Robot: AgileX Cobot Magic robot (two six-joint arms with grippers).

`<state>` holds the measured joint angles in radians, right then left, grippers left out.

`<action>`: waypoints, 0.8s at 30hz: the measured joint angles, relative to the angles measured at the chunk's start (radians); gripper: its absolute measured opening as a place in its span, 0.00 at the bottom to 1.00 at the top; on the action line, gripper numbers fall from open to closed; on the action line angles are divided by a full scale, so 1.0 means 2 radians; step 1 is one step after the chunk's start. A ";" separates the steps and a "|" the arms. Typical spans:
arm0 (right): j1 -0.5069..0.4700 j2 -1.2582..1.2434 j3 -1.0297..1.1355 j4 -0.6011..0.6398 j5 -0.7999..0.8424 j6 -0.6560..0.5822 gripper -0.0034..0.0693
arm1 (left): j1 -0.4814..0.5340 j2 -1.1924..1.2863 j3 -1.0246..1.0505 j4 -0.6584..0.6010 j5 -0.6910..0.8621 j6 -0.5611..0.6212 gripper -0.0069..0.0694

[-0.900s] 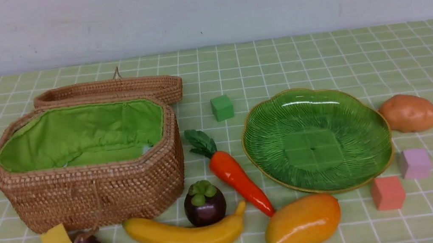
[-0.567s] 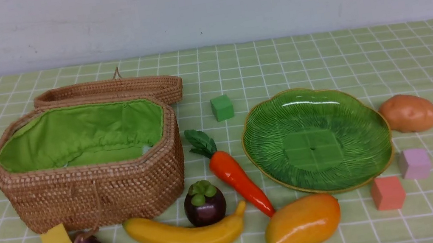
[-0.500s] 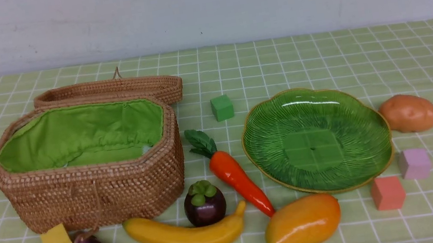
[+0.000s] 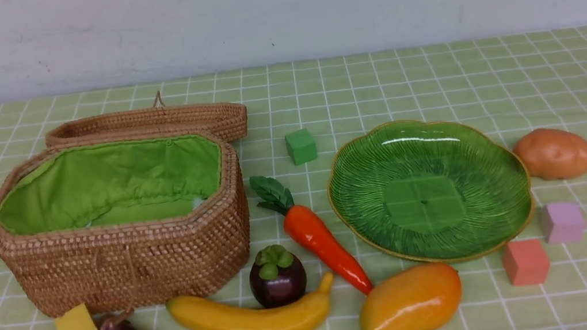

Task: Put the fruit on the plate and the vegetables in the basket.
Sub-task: Use the left arm to grab an eggplant and put it into the left basket

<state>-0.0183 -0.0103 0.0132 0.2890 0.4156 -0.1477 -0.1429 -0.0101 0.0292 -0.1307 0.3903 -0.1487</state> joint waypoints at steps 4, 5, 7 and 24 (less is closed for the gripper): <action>0.000 0.000 0.000 0.000 0.000 0.000 0.38 | 0.000 0.000 0.000 0.000 -0.002 0.000 0.40; 0.000 0.000 0.000 0.000 0.000 0.000 0.38 | 0.000 0.000 0.000 0.001 -0.008 0.000 0.40; 0.000 0.000 0.000 0.000 0.000 0.000 0.38 | 0.000 0.000 0.000 -0.002 -0.029 -0.005 0.40; 0.000 0.000 0.000 0.000 0.000 0.000 0.38 | 0.000 0.012 -0.025 -0.265 -0.168 -0.127 0.35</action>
<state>-0.0183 -0.0103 0.0132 0.2890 0.4156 -0.1477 -0.1429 0.0137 -0.0210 -0.6609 0.0535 -0.4032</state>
